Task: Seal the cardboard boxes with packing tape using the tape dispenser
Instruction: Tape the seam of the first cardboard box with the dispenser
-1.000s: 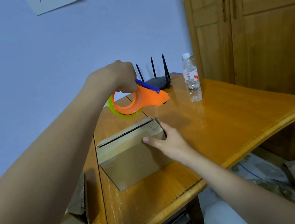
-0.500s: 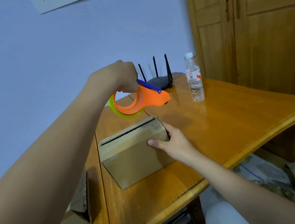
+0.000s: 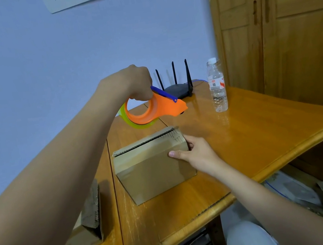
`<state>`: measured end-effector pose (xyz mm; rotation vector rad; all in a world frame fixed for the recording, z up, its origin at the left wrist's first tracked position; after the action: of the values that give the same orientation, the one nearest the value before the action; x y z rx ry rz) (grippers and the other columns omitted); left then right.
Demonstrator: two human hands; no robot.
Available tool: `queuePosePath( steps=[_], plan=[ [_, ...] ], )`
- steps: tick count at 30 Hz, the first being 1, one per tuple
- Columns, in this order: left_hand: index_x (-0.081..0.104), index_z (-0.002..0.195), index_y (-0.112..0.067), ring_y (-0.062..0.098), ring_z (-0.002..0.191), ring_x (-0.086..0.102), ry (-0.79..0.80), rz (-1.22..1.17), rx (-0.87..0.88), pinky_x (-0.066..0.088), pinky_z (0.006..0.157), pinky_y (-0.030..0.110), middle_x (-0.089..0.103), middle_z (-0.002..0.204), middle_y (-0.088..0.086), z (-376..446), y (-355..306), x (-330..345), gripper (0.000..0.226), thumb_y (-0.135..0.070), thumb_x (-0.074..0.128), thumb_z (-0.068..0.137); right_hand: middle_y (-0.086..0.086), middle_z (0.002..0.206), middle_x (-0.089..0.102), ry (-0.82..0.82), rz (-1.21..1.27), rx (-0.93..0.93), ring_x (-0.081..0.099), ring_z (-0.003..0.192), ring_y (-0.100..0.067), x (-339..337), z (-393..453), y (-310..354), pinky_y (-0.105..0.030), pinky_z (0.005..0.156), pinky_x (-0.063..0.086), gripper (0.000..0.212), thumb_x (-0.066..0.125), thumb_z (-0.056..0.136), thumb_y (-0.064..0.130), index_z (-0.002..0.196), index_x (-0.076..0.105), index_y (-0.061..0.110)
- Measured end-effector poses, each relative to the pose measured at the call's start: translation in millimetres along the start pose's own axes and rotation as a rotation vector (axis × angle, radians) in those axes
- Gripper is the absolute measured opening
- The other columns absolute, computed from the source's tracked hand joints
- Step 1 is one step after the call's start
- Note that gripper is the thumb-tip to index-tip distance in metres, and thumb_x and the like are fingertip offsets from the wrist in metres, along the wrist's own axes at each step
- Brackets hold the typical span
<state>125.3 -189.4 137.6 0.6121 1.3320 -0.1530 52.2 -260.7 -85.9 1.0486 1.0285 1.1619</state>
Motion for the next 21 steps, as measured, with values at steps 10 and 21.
queuePosePath(
  steps=[10,21],
  plan=[
    [0.072,0.106,-0.011,0.023,0.078,0.058,-0.001,-0.001,-0.012,0.045,0.062,0.029,0.071,0.091,0.009,-3,4,1,0.03,-0.013,0.055,0.081,0.02,0.117,0.07,-0.003,-0.03,0.016,0.063,0.111,0.003,-3,2,5,-0.036,0.105,0.051,0.068,0.087,0.078,0.027,0.14,0.058,0.028],
    [0.072,0.106,-0.01,0.023,0.076,0.055,-0.026,-0.048,-0.028,0.044,0.061,0.03,0.071,0.092,0.01,-7,9,3,0.03,-0.013,0.055,0.081,0.003,0.13,0.055,-0.38,-0.37,-0.063,0.055,0.117,-0.02,-23,-25,49,-0.043,0.097,0.051,0.057,0.072,0.089,0.045,0.134,0.048,0.021]
  ],
)
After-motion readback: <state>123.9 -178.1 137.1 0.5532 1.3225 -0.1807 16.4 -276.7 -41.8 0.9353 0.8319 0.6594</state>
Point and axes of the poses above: each hand's wrist, its own z-axis towards the middle knuckle, its own x-axis out of the palm, y = z × x, the point moved 10 cm from there along z, towards the middle knuckle
